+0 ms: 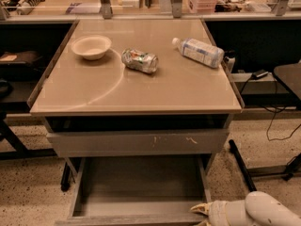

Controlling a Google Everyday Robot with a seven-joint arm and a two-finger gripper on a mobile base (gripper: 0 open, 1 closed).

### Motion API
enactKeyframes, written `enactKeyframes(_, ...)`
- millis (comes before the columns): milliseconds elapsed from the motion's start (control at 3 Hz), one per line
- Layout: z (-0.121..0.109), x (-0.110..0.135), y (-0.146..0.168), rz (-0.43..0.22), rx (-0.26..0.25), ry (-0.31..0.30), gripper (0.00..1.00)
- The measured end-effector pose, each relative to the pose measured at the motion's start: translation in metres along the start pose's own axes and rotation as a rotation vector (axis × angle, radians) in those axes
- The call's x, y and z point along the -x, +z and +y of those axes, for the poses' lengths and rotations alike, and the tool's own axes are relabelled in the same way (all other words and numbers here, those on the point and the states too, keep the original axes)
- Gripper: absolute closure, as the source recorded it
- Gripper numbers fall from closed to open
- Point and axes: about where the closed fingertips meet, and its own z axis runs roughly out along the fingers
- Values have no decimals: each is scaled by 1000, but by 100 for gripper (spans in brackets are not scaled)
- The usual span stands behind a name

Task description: Open middle drawer

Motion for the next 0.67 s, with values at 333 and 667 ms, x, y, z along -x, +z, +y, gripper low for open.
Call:
enactKeyframes(333, 8, -2, -2, -3, 4, 6, 100)
enactKeyframes(667, 9, -1, -2, -3, 4, 6, 80)
